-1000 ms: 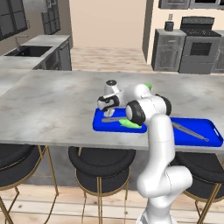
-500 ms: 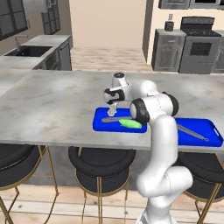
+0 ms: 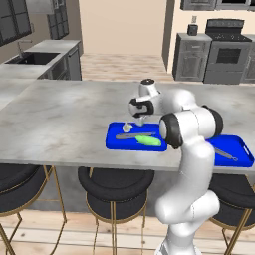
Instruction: Gather the garlic and corn from the fridge and place them on a tray on the dining counter. Then gather the steak and fish from the fridge and place them on the other tray.
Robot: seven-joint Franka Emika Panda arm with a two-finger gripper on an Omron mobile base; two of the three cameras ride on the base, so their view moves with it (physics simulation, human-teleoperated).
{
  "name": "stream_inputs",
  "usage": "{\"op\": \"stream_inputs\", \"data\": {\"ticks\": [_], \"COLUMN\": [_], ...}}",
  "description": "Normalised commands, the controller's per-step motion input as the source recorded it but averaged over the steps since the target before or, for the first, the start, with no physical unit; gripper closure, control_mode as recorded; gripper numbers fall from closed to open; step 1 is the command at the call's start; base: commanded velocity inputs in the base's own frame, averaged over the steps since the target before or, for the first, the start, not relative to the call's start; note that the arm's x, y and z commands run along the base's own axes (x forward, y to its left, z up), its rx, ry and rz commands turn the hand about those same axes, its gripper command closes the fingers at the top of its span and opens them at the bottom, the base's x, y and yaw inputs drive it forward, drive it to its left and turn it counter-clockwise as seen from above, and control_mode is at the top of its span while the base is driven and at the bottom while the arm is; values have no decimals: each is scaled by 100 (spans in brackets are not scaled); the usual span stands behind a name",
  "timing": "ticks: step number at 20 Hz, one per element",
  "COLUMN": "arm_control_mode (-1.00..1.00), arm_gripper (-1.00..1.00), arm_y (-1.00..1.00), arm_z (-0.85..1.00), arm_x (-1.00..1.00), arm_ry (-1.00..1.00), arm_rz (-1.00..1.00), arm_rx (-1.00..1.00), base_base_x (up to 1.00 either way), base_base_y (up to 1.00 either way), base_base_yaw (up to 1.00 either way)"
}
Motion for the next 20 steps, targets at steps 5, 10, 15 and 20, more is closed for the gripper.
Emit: {"op": "stream_inputs", "data": {"ticks": [5, 10, 15, 20], "arm_control_mode": [-100, -100, -100, -100], "arm_gripper": [-100, -100, -100, -100], "arm_y": [-12, -12, -9, -6], "arm_z": [13, 29, 44, 38], "arm_x": [-100, -96, -75, -66], "arm_ry": [-13, -2, 0, 0], "arm_rz": [-49, -53, -39, -26], "arm_rx": [1, 10, 17, 20], "base_base_x": [0, 0, 0, 0], "base_base_y": [0, 0, 0, 0], "base_base_yaw": [0, 0, 0, 0]}}
